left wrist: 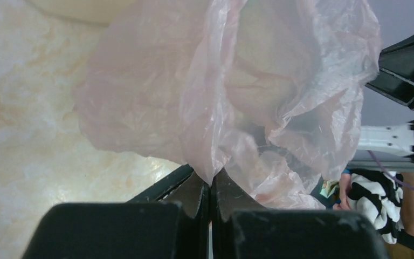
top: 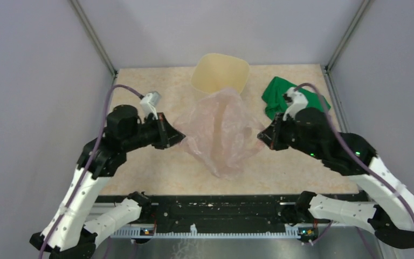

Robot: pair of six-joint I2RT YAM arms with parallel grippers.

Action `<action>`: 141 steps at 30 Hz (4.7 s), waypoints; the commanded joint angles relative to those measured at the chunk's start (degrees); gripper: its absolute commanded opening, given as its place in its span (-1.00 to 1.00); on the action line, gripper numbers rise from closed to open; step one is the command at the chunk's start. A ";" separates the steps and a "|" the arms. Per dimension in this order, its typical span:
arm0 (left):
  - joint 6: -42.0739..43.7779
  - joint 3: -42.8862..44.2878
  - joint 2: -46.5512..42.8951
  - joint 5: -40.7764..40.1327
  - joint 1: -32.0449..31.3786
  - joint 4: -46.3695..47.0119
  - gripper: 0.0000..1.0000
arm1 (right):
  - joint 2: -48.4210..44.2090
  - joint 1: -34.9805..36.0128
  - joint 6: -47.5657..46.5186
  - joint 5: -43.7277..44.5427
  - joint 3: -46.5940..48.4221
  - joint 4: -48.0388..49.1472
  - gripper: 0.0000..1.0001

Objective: Put the trash bags into the trash bin

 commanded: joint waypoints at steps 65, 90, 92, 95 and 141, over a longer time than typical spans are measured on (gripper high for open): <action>8.77 -2.53 10.93 3.75 10.08 -1.69 -1.00 | 11.18 -18.61 -10.45 -16.49 0.65 -6.35 -1.00; 4.49 11.86 11.14 8.10 6.48 23.20 -1.00 | -9.28 -18.74 -8.58 -9.91 5.29 28.27 -1.00; 6.21 -0.98 6.23 4.05 5.33 21.37 -1.00 | -12.60 -18.71 -4.20 -10.85 -8.06 24.34 -1.00; 7.59 -17.53 0.25 0.48 2.58 19.01 -1.00 | -14.14 -18.64 0.41 -18.48 -31.92 20.07 -1.00; -3.30 25.93 21.31 -21.84 -6.10 11.62 0.88 | 19.31 -16.90 -18.23 24.12 42.29 -9.08 -1.00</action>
